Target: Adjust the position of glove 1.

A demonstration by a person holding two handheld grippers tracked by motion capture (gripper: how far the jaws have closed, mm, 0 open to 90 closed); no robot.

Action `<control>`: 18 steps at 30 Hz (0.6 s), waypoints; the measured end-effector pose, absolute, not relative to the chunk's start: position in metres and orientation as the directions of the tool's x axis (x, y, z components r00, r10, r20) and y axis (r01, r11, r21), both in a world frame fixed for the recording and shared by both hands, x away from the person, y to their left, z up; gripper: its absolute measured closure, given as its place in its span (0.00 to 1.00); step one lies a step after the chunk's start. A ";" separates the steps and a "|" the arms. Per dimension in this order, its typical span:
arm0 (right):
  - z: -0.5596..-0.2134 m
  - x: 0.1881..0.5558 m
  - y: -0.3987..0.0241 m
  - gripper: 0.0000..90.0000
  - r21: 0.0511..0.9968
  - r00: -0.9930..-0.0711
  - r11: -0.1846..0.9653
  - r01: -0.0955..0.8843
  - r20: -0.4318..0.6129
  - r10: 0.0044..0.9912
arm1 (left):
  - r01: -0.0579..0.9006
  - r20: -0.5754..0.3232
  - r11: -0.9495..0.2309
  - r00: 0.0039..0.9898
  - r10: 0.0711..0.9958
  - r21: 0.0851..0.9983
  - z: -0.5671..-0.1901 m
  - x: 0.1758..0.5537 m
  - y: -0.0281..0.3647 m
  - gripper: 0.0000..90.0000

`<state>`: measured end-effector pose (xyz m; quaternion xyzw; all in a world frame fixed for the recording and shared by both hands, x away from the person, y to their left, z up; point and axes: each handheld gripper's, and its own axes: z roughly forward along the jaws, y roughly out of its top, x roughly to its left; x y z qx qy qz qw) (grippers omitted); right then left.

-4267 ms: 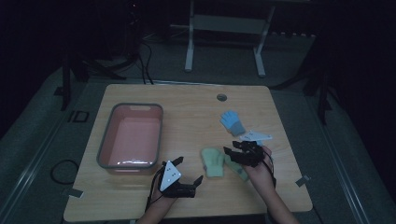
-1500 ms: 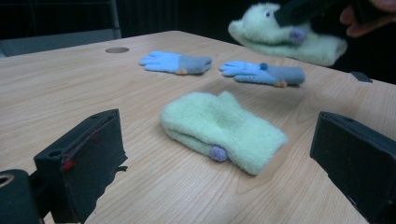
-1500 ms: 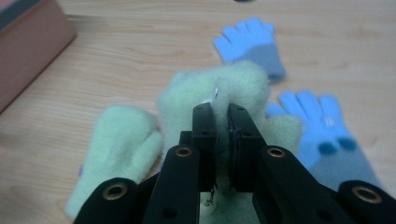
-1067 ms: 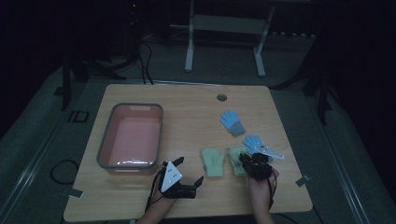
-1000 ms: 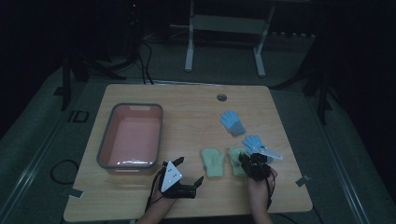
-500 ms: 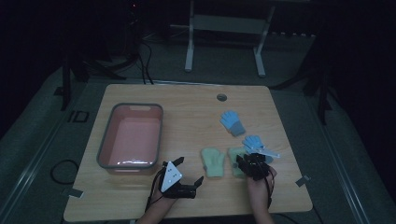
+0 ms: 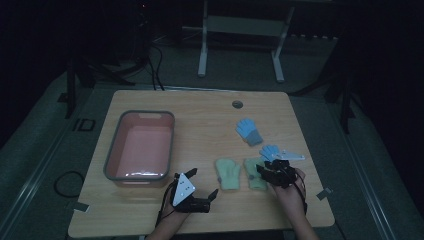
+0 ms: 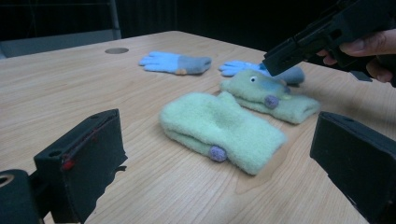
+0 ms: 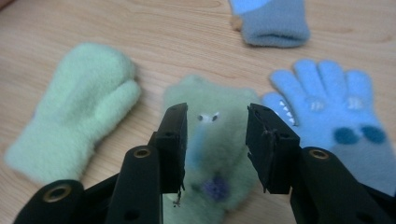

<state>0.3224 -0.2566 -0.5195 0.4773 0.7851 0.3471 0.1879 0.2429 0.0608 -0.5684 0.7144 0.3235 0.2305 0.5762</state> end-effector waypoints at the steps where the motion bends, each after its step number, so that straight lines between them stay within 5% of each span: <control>1: -0.519 0.323 -0.258 0.65 0.722 -0.487 0.322 0.612 0.024 0.873 | 0.199 -0.047 -0.124 0.685 0.727 0.972 -0.568 0.243 0.061 0.04; 11: -0.523 0.326 -0.260 0.72 0.750 -0.614 0.397 0.529 0.016 0.789 | 0.193 -0.036 -0.135 0.687 0.726 0.972 -0.568 0.243 0.060 0.04; 18: -0.536 0.328 -0.265 0.68 0.746 -0.587 0.367 0.556 0.040 0.809 | 0.184 -0.023 -0.142 0.682 0.731 0.973 -0.568 0.242 0.059 0.04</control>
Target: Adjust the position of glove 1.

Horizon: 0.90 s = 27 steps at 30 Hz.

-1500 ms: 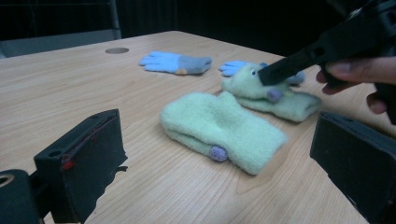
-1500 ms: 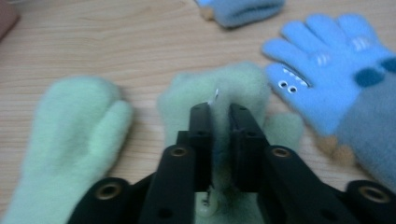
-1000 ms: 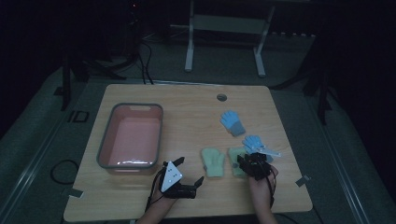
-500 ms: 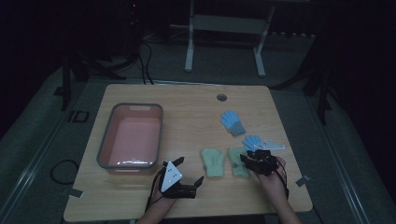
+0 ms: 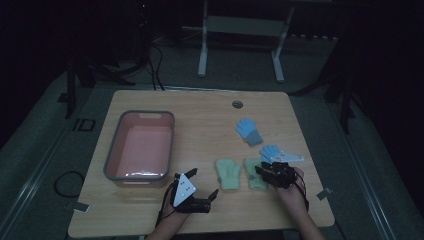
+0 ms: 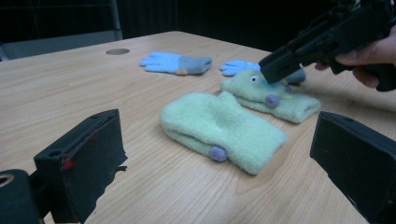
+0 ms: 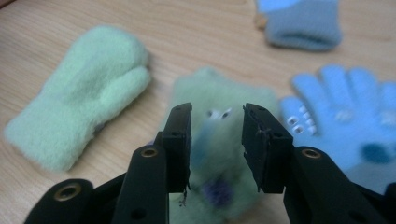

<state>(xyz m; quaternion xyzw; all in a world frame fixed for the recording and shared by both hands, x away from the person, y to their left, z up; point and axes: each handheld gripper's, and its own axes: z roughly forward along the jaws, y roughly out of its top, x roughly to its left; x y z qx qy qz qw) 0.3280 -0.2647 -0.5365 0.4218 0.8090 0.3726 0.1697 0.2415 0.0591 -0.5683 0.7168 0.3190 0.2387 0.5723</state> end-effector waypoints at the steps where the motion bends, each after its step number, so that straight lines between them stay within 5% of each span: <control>1: -0.540 0.327 -0.264 0.67 0.746 -0.585 0.364 0.557 0.041 0.810 | 0.184 -0.022 -0.143 0.683 0.730 0.973 -0.568 0.241 0.059 0.04; 7: -0.553 0.319 -0.259 0.66 0.747 -0.564 0.369 0.554 0.011 0.825 | 0.189 -0.030 -0.137 0.684 0.729 0.972 -0.568 0.242 0.060 0.04; 12: -0.556 0.315 -0.254 0.87 0.751 -0.536 0.359 0.554 -0.007 0.844 | 0.185 -0.024 -0.141 0.685 0.728 0.973 -0.568 0.242 0.059 0.04; 15: -0.553 0.317 -0.250 0.91 0.737 -0.525 0.373 0.563 -0.030 0.850 | 0.187 -0.027 -0.139 0.684 0.729 0.973 -0.568 0.242 0.059 0.04; 27: -0.506 0.311 -0.241 0.93 0.794 -0.437 0.286 0.537 -0.028 0.899 | 0.186 -0.027 -0.139 0.684 0.729 0.973 -0.568 0.242 0.060 0.04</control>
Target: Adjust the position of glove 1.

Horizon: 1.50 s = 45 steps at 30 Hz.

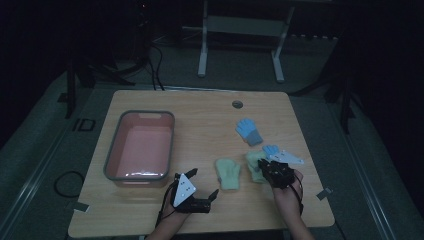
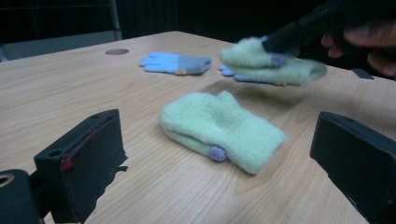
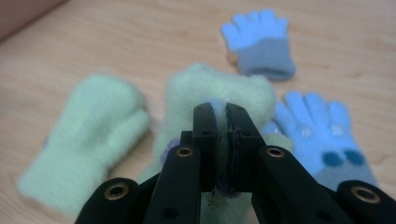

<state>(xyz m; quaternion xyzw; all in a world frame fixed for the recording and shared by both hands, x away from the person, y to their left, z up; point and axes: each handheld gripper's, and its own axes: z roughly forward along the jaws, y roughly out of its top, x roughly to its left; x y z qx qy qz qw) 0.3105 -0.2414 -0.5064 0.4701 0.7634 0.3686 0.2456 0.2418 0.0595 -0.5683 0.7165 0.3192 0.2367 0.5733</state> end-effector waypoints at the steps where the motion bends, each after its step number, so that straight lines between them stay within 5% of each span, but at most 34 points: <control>1: -0.502 0.310 -0.239 0.93 0.800 -0.427 0.277 0.532 -0.029 0.904 | 0.186 -0.027 -0.139 0.684 0.729 0.973 -0.568 0.242 0.060 0.04; 14: -0.479 0.301 -0.191 0.93 0.821 -0.435 0.218 0.528 0.041 0.899 | 0.185 -0.026 -0.139 0.685 0.728 0.973 -0.568 0.242 0.060 0.04; 28: -0.508 0.298 -0.153 0.93 0.785 -0.459 0.253 0.565 0.045 0.887 | 0.196 -0.041 -0.131 0.687 0.725 0.972 -0.568 0.243 0.060 0.04; 45: -0.534 0.302 -0.156 0.88 0.752 -0.472 0.263 0.604 0.073 0.878 | 0.207 -0.047 -0.137 0.697 0.716 0.969 -0.568 0.244 0.060 0.04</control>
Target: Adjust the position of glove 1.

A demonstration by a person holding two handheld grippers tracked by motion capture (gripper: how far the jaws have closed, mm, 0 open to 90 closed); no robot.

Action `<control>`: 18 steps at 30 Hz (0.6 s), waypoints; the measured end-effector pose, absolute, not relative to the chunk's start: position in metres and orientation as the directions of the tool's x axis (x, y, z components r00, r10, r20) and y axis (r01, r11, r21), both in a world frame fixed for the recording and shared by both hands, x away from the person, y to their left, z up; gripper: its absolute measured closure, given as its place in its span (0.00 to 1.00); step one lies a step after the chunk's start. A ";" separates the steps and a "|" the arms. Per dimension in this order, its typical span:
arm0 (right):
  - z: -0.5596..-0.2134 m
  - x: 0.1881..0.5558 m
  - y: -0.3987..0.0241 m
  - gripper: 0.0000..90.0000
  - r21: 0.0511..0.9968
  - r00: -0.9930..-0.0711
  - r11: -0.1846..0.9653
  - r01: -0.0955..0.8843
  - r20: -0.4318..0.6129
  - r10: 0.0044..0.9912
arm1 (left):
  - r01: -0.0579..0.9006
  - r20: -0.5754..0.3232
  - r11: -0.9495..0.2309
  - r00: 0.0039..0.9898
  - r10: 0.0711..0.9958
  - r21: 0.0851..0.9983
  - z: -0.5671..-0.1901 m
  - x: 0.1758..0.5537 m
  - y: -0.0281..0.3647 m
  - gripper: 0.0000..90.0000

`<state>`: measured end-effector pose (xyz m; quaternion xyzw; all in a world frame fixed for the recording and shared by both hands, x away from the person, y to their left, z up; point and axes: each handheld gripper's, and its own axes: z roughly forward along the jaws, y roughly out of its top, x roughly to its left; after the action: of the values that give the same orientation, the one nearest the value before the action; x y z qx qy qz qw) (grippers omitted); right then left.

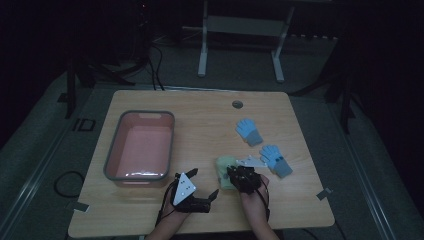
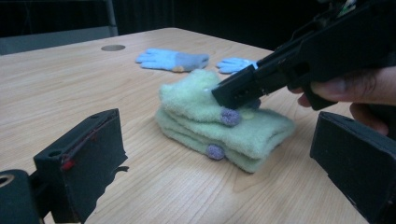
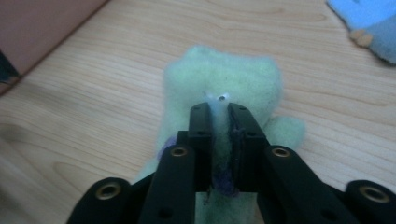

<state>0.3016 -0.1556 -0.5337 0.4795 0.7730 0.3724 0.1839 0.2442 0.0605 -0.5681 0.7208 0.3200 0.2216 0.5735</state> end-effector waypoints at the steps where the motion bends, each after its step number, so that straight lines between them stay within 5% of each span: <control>1: -0.532 0.302 -0.157 0.87 0.756 -0.478 0.262 0.600 0.076 0.875 | 0.207 -0.049 -0.135 0.697 0.715 0.969 -0.568 0.244 0.061 0.04; 18: -0.511 0.314 -0.193 0.27 0.779 -0.564 0.257 0.572 0.146 0.813 | 0.244 -0.058 -0.165 0.704 0.708 0.955 -0.567 0.249 0.058 0.03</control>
<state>0.3140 -0.1930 -0.5108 0.4440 0.7795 0.4177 0.1441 0.2489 0.0585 -0.5672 0.7346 0.3240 0.2072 0.5590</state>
